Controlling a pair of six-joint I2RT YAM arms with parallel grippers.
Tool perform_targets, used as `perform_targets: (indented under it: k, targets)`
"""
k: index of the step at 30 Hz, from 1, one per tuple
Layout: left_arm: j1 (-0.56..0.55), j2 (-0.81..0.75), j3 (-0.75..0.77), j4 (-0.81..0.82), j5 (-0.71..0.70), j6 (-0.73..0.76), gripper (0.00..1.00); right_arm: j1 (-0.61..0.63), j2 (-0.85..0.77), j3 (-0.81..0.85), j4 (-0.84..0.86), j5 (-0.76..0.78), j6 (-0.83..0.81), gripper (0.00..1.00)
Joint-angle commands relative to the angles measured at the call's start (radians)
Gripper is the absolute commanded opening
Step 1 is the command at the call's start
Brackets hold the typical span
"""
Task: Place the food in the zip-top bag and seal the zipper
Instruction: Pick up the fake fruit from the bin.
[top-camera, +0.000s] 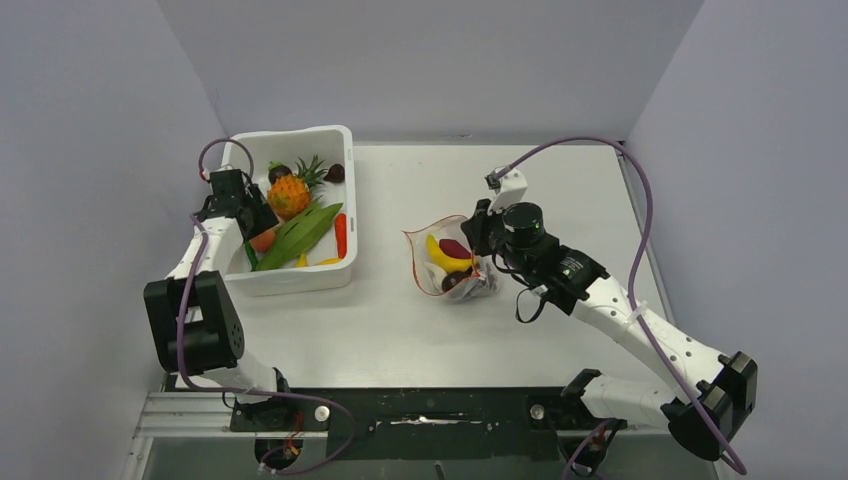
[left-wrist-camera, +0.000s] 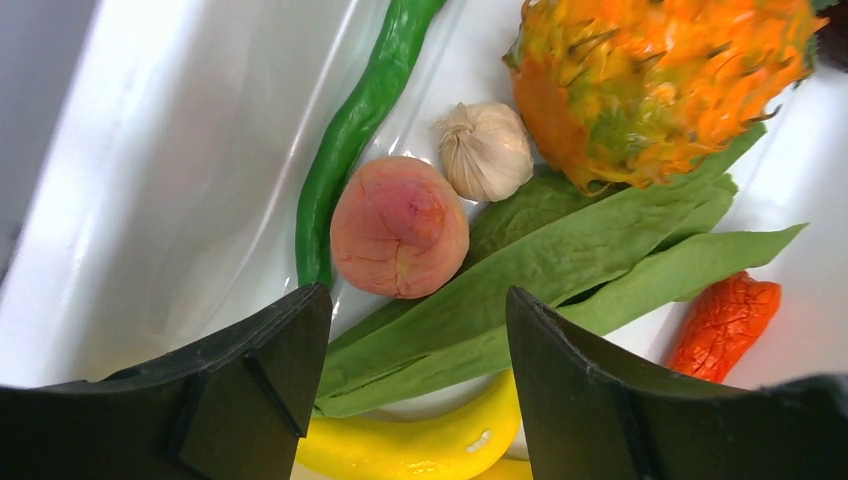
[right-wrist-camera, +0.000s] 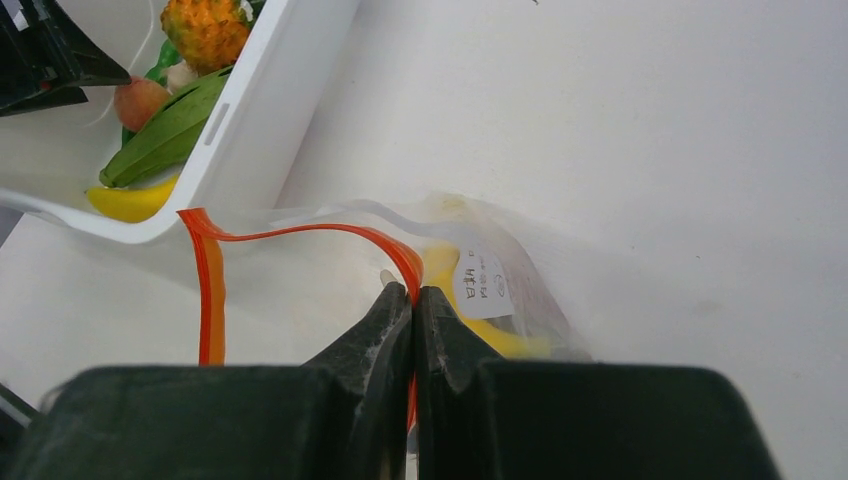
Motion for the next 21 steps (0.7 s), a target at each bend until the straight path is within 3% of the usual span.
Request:
perform_targets:
  k: [1, 21]
  targets:
    - [0.006, 0.032, 0.021, 0.06, 0.02, 0.008, 0.64, -0.009, 0.016, 0.062, 0.056, 0.009, -0.022, 0.0]
    - [0.035, 0.161, 0.074, 0.048, 0.039, 0.027, 0.67, -0.02, 0.011, 0.062, 0.067, 0.004, -0.041, 0.0]
